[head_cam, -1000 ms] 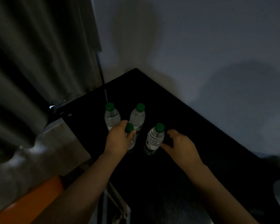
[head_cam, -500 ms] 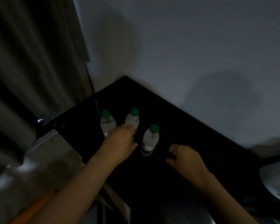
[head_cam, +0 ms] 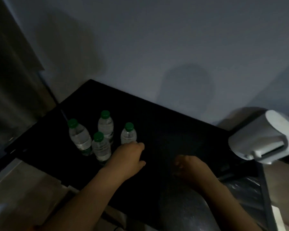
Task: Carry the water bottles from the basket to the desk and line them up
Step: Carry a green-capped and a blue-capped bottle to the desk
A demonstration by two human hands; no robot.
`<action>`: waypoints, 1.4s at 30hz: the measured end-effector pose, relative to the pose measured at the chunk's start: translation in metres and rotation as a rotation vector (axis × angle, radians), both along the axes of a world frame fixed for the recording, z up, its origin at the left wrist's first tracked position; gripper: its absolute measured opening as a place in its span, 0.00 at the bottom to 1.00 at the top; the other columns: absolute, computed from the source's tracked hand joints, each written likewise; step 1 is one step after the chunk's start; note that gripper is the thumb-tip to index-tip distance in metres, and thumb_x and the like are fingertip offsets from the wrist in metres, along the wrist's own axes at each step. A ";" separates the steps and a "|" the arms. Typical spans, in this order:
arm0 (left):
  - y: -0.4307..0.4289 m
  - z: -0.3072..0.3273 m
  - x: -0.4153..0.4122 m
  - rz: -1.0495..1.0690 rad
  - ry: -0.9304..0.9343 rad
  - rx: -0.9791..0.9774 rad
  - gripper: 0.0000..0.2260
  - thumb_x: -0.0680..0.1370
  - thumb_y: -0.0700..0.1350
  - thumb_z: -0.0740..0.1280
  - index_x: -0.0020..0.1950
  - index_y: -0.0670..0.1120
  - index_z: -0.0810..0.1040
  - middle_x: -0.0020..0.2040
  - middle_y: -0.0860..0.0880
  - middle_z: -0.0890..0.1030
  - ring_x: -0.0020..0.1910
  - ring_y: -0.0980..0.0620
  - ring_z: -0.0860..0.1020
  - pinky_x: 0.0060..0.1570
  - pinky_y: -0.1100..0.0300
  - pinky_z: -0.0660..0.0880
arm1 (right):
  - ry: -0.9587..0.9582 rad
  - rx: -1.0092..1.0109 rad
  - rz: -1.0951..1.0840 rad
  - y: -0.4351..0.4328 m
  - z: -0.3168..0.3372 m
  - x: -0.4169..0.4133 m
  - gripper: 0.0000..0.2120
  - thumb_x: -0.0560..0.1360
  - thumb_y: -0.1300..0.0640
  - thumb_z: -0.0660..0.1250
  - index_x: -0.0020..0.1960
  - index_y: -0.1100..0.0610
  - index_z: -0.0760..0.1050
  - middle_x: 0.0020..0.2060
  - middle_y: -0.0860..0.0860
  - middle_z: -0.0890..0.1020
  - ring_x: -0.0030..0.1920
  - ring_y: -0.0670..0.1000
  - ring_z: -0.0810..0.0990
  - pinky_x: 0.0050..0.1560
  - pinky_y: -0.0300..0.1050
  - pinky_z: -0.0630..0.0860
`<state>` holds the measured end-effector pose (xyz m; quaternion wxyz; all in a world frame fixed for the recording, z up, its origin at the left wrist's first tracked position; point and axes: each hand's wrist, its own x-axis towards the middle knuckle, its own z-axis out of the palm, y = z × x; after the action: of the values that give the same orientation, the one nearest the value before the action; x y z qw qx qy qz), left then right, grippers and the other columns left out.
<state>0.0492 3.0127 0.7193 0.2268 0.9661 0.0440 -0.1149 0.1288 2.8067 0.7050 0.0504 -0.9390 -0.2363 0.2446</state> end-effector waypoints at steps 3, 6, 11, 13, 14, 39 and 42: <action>-0.037 0.010 0.017 -0.101 0.021 0.041 0.17 0.78 0.51 0.65 0.64 0.46 0.70 0.60 0.47 0.73 0.55 0.50 0.74 0.56 0.54 0.74 | -0.037 0.032 -0.167 -0.037 0.012 -0.011 0.13 0.72 0.50 0.69 0.54 0.52 0.75 0.50 0.48 0.80 0.50 0.49 0.80 0.49 0.45 0.78; -0.088 0.021 0.031 -0.173 -0.001 0.055 0.17 0.77 0.50 0.66 0.64 0.49 0.70 0.60 0.49 0.73 0.55 0.52 0.74 0.56 0.56 0.75 | -0.052 0.064 -0.309 -0.084 0.026 -0.026 0.12 0.71 0.51 0.69 0.53 0.54 0.76 0.49 0.50 0.81 0.51 0.51 0.80 0.50 0.47 0.78; -0.185 0.032 0.038 -0.353 -0.041 0.067 0.18 0.75 0.51 0.68 0.63 0.52 0.70 0.59 0.53 0.74 0.54 0.54 0.75 0.55 0.57 0.76 | -0.116 0.084 -0.548 -0.175 0.045 -0.066 0.15 0.71 0.50 0.70 0.55 0.54 0.77 0.50 0.51 0.82 0.52 0.52 0.80 0.51 0.48 0.77; -0.224 0.038 0.036 -0.447 -0.045 0.070 0.17 0.75 0.52 0.68 0.62 0.52 0.71 0.58 0.53 0.74 0.54 0.54 0.75 0.54 0.57 0.76 | -0.141 0.088 -0.655 -0.214 0.052 -0.087 0.15 0.70 0.49 0.71 0.54 0.53 0.78 0.49 0.50 0.83 0.52 0.52 0.80 0.51 0.46 0.77; -0.243 0.041 0.035 -0.498 -0.050 0.072 0.17 0.75 0.52 0.68 0.62 0.52 0.71 0.58 0.52 0.75 0.54 0.53 0.76 0.54 0.56 0.76 | -0.146 0.103 -0.703 -0.233 0.055 -0.097 0.15 0.69 0.49 0.71 0.54 0.53 0.79 0.49 0.50 0.83 0.52 0.51 0.80 0.51 0.46 0.77; -0.650 0.063 -0.082 -1.549 -0.277 0.052 0.18 0.75 0.52 0.66 0.62 0.47 0.72 0.58 0.48 0.77 0.56 0.46 0.76 0.53 0.52 0.74 | -0.132 -0.077 -1.646 -0.508 0.096 -0.351 0.19 0.71 0.50 0.70 0.60 0.51 0.75 0.52 0.48 0.81 0.48 0.48 0.80 0.50 0.44 0.78; -0.681 0.068 -0.073 -1.606 -0.307 0.036 0.17 0.75 0.52 0.66 0.61 0.47 0.72 0.57 0.48 0.77 0.56 0.46 0.76 0.53 0.52 0.74 | -0.131 -0.085 -1.711 -0.525 0.100 -0.344 0.19 0.72 0.50 0.70 0.62 0.52 0.74 0.53 0.49 0.80 0.50 0.48 0.80 0.52 0.45 0.78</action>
<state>-0.0235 2.3321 0.7877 0.0631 0.7115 -0.6915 -0.1080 -0.2156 2.2814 0.8053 0.1686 -0.8075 0.5602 0.0762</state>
